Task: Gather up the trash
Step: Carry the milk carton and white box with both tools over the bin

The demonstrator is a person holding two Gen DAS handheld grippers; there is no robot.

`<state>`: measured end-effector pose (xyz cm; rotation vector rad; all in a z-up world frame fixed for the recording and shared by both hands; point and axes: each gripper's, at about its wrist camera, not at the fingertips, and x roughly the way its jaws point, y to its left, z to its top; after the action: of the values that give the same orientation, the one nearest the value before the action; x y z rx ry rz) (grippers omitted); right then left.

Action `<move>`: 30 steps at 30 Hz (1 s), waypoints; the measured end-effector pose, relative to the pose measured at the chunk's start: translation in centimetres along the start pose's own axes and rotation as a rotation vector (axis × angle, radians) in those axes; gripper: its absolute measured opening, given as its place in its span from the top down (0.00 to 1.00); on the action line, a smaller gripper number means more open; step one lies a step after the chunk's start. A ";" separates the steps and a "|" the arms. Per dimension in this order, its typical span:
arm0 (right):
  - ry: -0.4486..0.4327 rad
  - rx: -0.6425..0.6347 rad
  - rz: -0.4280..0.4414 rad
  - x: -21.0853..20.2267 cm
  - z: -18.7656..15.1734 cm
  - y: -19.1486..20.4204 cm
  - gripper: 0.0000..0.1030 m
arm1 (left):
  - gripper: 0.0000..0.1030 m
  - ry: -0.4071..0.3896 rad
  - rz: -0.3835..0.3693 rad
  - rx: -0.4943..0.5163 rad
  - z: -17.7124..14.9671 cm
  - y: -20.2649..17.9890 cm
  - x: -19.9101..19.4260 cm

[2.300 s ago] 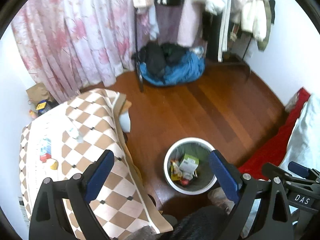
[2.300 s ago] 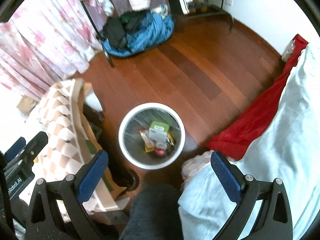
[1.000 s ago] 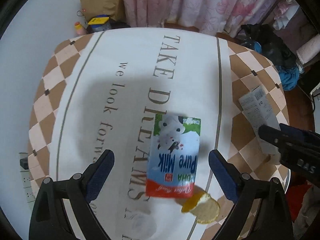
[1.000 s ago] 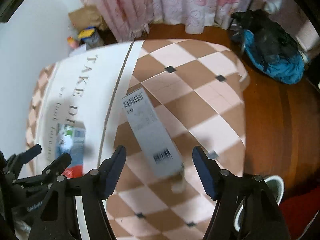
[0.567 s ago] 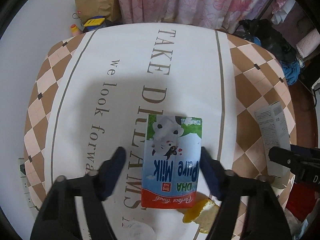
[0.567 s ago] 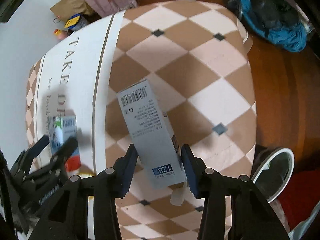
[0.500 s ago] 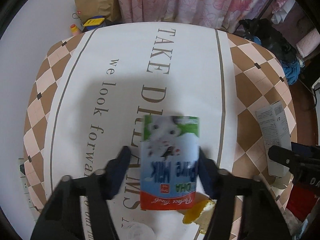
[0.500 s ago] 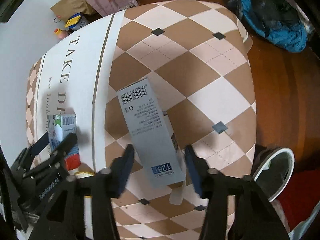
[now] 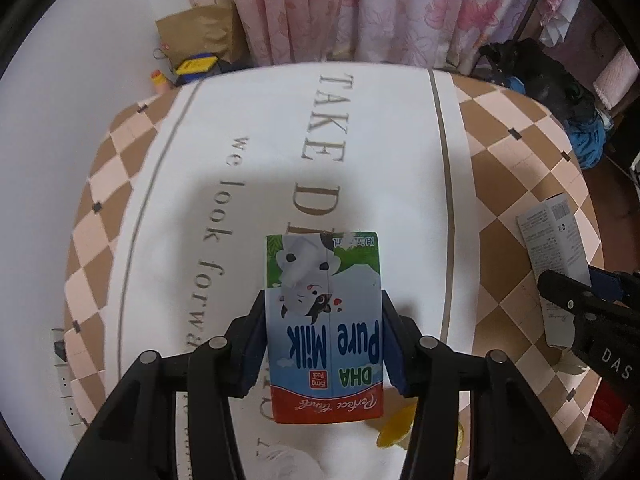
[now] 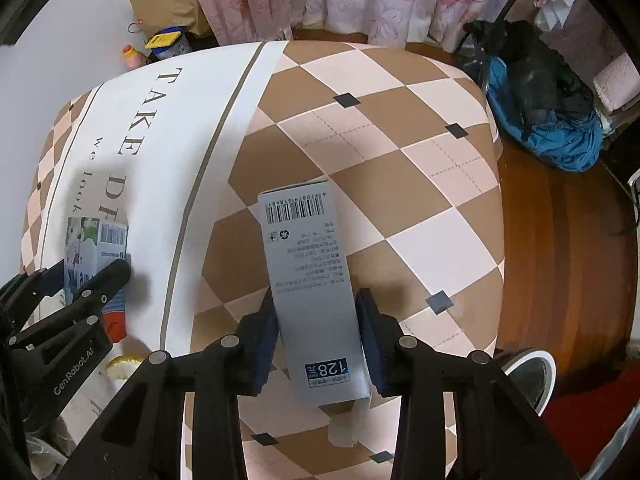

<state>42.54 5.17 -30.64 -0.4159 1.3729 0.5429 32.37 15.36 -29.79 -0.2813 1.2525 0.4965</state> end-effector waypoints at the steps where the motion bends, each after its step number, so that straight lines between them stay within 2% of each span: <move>1: -0.005 0.005 0.005 -0.1 -0.1 -0.1 0.62 | 0.55 -0.013 0.005 0.000 0.0 0.1 -0.4; 8: -0.105 0.033 0.035 -2.8 -1.4 -0.2 0.62 | 0.55 -0.121 0.004 -0.021 -1.2 0.6 -4.8; 18: -0.272 0.052 0.095 -10.7 -5.4 -0.8 0.62 | 0.55 -0.278 -0.042 -0.008 -4.0 -1.5 -13.9; 23: -0.339 0.101 0.136 -15.0 -8.3 -3.2 0.62 | 0.55 -0.355 -0.100 0.035 -5.4 -4.6 -18.8; 30: -0.439 0.217 0.163 -21.3 -13.4 -10.3 0.62 | 0.55 -0.415 -0.208 0.140 -7.2 -11.8 -23.8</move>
<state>35.58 -13.43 -12.09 -0.0025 1.0302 0.5716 26.94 -2.99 -9.98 -0.1751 0.8373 0.2679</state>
